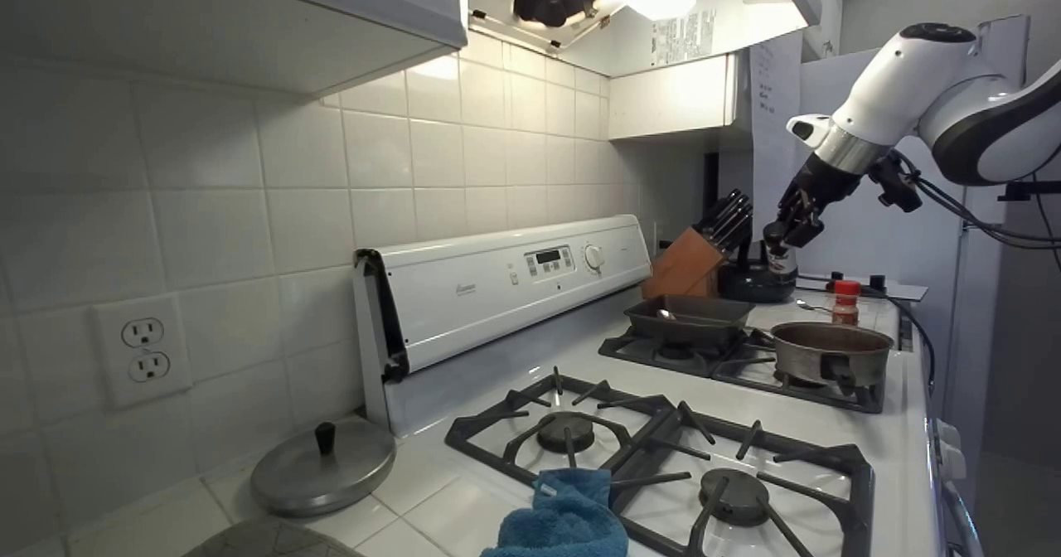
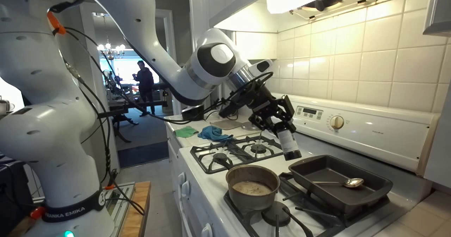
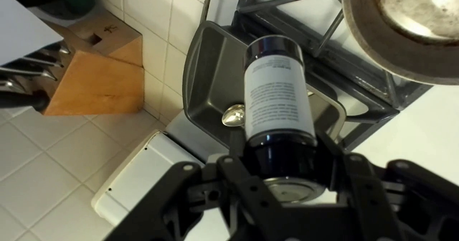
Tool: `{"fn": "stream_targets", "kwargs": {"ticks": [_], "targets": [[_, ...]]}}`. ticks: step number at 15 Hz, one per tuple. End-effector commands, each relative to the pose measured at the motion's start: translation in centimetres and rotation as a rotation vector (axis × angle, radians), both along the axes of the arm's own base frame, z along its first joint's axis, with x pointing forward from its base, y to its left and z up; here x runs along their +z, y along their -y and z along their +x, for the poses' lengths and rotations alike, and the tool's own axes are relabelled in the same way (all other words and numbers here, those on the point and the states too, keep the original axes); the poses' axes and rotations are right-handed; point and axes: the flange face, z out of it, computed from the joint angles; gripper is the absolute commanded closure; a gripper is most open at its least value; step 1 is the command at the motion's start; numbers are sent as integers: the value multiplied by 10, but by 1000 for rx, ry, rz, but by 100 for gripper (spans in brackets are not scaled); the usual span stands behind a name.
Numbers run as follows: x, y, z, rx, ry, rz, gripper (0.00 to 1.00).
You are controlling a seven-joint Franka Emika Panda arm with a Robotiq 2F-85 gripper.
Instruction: Pour the contents in the jar into the pot
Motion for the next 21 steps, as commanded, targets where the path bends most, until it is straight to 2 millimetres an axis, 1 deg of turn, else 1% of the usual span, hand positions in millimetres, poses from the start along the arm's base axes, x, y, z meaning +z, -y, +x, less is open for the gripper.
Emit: {"fn": "stream_targets", "kwargs": {"ticks": [1, 5, 8, 9, 10, 12, 18, 19, 20, 21], "targets": [[-5, 28, -4, -110, 65, 151, 75], [-14, 57, -12, -212, 126, 279, 75], [-20, 78, -20, -275, 151, 326, 75], [-18, 83, -22, -288, 147, 317, 75], [-20, 76, -16, -253, 125, 284, 50], [-21, 84, -19, -272, 127, 286, 50], [-21, 84, -19, -278, 128, 290, 50], [-21, 84, -19, -278, 128, 290, 75], [-22, 88, -17, -298, 126, 296, 75], [-22, 95, -16, -324, 132, 302, 75]]}}
